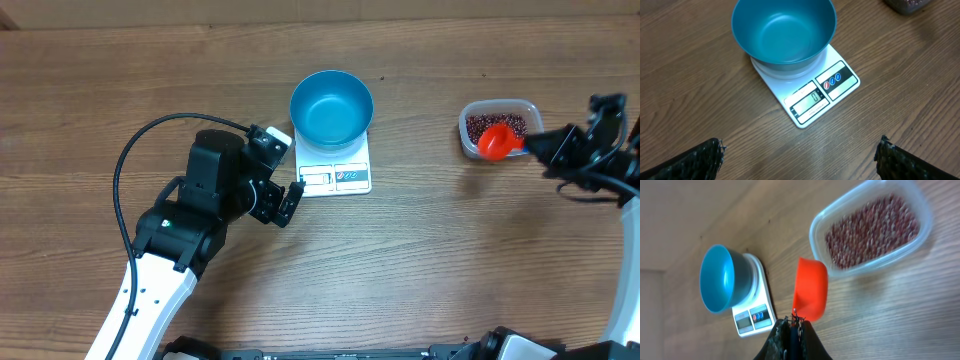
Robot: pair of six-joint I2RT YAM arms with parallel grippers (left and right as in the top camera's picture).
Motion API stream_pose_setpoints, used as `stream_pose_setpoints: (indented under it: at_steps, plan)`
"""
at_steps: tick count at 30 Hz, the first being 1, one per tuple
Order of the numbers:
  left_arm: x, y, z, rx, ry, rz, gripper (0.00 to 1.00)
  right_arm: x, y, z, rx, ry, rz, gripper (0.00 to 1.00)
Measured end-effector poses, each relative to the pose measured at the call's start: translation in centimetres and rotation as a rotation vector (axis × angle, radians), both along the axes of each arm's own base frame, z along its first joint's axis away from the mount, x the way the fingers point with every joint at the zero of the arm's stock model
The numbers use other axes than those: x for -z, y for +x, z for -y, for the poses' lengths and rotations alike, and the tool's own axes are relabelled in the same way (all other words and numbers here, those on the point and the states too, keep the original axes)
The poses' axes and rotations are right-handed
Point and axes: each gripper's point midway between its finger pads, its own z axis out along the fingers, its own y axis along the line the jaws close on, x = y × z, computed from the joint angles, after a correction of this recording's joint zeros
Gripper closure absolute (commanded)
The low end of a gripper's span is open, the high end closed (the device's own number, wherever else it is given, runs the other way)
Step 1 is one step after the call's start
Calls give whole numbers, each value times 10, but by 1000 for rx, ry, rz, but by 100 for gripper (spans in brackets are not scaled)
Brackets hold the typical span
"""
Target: Scoop item into bowl and weigh 150g on scale
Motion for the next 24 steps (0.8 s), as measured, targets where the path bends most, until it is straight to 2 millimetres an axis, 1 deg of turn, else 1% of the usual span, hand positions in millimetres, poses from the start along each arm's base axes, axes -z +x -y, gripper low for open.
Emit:
stream_pose_setpoints:
  at_steps: [4, 6, 7, 8, 10, 11, 14, 18, 21, 24]
  plan:
    - [0, 0, 0, 0, 0, 0, 0, -46, 22, 18, 27, -60, 44, 96]
    - [0, 0, 0, 0, 0, 0, 0, -66, 32, 28, 42, -102, 60, 96]
    - [0, 0, 0, 0, 0, 1, 1, -73, 38, 34, 50, -124, 64, 96]
    - [0, 0, 0, 0, 0, 1, 1, -76, 41, 38, 55, -139, 65, 96]
    - [0, 0, 0, 0, 0, 0, 0, -76, 50, 49, 67, -181, 57, 96]
    - [0, 0, 0, 0, 0, 0, 0, -73, 53, 54, 71, -196, 49, 96]
    - [0, 0, 0, 0, 0, 1, 0, -48, 62, 67, 76, -227, -18, 96]
    - [0, 0, 0, 0, 0, 0, 1, -4, 74, 79, 35, -249, -114, 96]
    - [0, 0, 0, -1, -1, 0, 0, 28, 81, 83, -13, -258, -176, 96]
    - [0, 0, 0, -2, -2, -1, 0, 45, 85, 81, -63, -272, -204, 96]
